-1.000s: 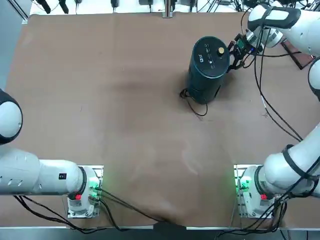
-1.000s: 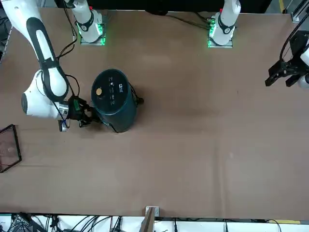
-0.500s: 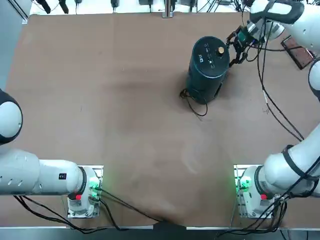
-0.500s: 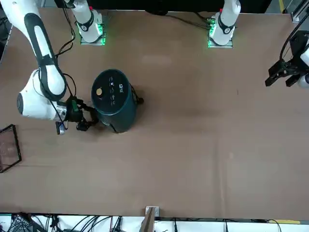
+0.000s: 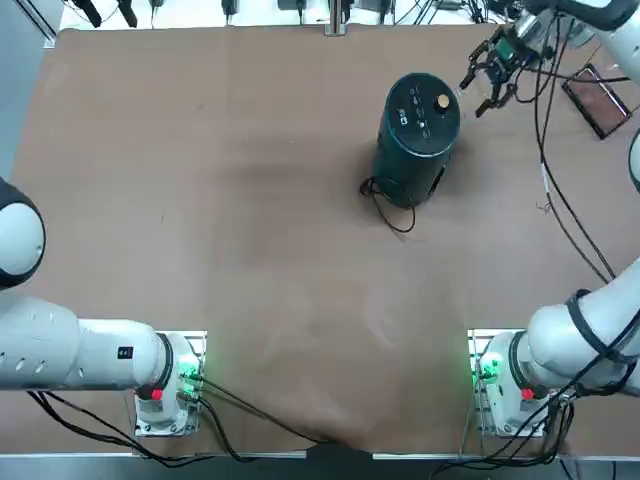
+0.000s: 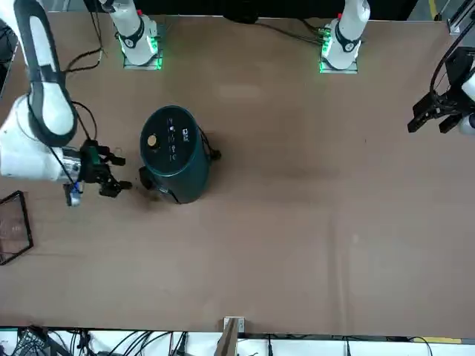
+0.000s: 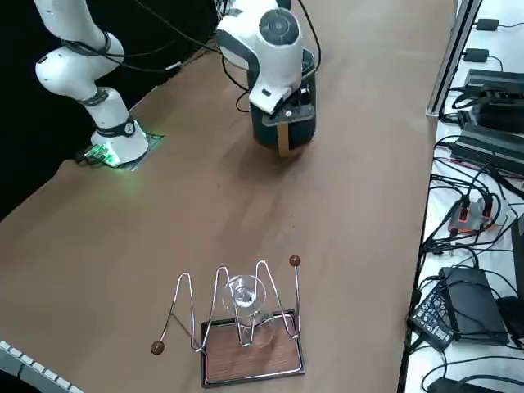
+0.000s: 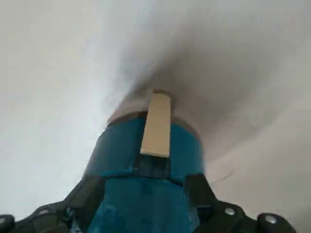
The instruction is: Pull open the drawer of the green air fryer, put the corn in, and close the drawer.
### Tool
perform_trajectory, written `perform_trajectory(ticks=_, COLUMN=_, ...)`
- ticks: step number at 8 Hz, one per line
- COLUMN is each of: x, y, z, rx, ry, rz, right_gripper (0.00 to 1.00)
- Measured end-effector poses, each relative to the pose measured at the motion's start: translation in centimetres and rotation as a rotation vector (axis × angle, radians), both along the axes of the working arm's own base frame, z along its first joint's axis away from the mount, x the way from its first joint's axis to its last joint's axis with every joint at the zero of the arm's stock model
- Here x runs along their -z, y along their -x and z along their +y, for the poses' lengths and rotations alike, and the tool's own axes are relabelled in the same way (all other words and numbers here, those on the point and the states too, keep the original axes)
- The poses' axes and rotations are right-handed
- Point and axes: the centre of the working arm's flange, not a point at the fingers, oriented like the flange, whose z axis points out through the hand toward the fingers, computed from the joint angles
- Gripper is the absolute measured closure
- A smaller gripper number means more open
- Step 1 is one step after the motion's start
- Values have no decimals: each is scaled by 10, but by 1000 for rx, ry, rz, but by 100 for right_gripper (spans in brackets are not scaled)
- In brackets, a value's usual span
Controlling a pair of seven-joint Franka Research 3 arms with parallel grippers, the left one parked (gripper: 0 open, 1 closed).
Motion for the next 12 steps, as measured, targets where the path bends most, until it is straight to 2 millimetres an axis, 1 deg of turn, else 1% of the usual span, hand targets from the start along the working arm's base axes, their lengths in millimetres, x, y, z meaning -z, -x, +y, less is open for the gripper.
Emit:
perform_trajectory(ticks=2, x=-56, y=-6, z=-6, rx=-170, ry=78, rz=-63, right_gripper=0)
perform_trajectory(ticks=4, x=-109, y=-12, z=-15, rx=-379, ry=141, rz=-179, right_gripper=0)
perform_trajectory(ticks=6, x=-146, y=-7, z=-25, rx=-595, ry=231, rz=-271, right_gripper=0)
perform_trajectory(ticks=8, x=-184, y=4, z=-30, rx=-788, ry=270, rz=-357, right_gripper=0)
perform_trajectory(ticks=9, x=-202, y=10, z=-33, rx=-846, ry=280, rz=-393, right_gripper=0)
perform_trajectory(ticks=11, x=-236, y=18, z=-31, rx=-876, ry=313, rz=-451, right_gripper=0)
perform_trajectory(ticks=12, x=-245, y=23, z=-32, rx=-874, ry=324, rz=-450, right_gripper=0)
